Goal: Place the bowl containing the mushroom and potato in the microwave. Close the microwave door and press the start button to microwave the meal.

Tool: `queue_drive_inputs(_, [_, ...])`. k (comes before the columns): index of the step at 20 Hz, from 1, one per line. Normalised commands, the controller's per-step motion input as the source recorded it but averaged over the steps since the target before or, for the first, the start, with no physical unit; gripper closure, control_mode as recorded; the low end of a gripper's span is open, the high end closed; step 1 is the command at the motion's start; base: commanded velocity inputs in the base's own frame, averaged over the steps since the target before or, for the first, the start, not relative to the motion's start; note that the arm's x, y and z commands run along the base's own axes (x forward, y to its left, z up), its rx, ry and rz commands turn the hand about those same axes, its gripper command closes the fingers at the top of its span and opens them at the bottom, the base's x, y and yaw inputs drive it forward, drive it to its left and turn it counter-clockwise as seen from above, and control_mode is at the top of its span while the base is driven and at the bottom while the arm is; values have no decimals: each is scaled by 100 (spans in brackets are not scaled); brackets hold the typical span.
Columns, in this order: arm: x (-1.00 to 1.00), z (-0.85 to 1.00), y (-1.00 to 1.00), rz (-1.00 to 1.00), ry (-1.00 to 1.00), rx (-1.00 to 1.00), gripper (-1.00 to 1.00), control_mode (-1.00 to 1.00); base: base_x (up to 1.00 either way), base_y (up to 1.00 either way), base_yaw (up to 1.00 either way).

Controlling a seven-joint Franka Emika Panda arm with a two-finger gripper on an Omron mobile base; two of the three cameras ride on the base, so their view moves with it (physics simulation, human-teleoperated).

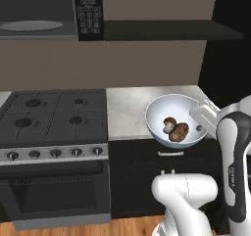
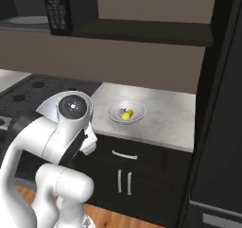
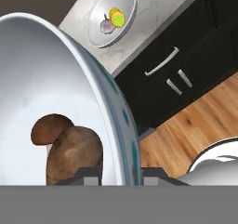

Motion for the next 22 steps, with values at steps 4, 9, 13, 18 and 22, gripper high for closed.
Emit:
queue_drive_inputs(4, [0,0,0,0,0,0,100,100,-3,100,27])
queue_drive_inputs(9, [0,0,0,0,0,0,100,100,7,99,24])
queue_drive_inputs(13, [0,0,0,0,0,0,100,100,40,68,20])
queue_drive_inputs(18, [0,0,0,0,0,0,100,100,62,18,22])
queue_drive_inputs(22, [0,0,0,0,0,0,100,100,71,0,24])
